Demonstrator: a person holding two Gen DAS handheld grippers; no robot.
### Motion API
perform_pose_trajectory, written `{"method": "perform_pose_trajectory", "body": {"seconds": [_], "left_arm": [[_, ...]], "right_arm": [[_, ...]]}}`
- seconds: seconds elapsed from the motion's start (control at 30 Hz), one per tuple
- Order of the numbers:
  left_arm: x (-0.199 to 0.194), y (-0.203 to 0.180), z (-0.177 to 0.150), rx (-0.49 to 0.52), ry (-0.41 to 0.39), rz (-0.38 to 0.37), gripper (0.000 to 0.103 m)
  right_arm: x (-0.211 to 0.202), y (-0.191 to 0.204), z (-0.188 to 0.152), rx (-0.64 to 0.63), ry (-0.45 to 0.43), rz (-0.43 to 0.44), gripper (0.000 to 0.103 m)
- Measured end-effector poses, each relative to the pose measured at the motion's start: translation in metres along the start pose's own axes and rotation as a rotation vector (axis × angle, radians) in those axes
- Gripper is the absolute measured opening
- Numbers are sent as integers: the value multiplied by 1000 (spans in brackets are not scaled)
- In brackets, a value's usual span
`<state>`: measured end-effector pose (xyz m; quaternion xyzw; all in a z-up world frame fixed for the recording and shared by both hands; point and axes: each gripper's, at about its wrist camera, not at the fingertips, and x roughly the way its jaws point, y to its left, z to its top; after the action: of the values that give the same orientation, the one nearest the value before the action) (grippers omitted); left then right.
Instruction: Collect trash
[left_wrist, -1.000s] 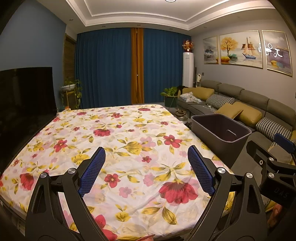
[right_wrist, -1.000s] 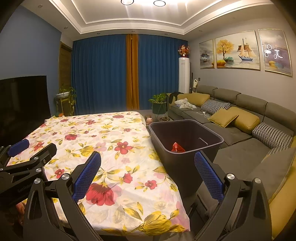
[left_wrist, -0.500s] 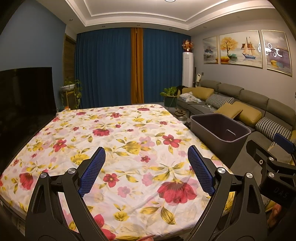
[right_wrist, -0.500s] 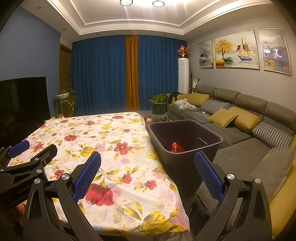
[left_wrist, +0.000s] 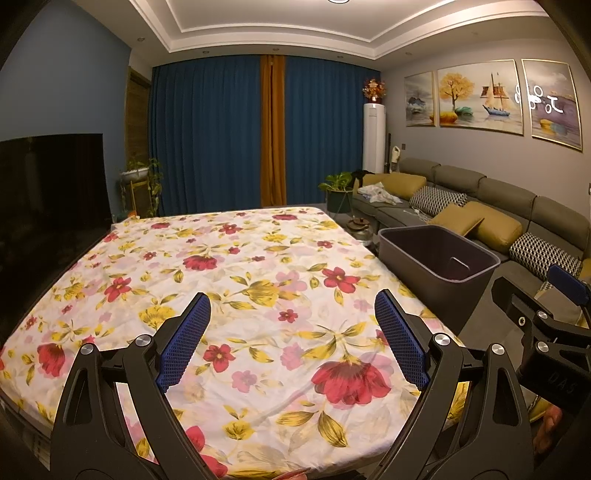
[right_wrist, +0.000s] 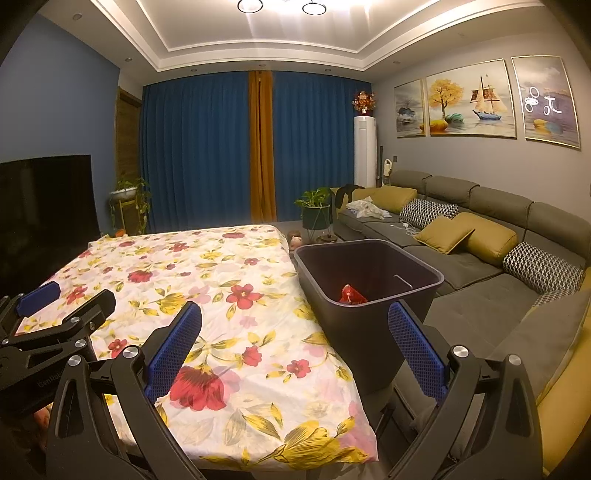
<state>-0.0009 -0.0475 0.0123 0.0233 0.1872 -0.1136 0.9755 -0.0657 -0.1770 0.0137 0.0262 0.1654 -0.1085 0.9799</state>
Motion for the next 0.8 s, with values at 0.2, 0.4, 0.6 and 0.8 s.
{"method": "perform_pose_trajectory", "body": {"seconds": [0.2, 0.4, 0.6, 0.8], "left_arm": [[0, -2, 0, -1, 1, -1, 89], [1, -3, -1, 0, 1, 0, 89], [1, -4, -1, 1, 0, -1, 89], [1, -4, -2, 0, 1, 0, 89]], "right_arm": [[-1, 0, 0, 1, -2, -1, 97], [-1, 1, 0, 4, -3, -3, 97], [-1, 0, 0, 5, -5, -6, 97], [-2, 1, 0, 6, -5, -8, 97]]}}
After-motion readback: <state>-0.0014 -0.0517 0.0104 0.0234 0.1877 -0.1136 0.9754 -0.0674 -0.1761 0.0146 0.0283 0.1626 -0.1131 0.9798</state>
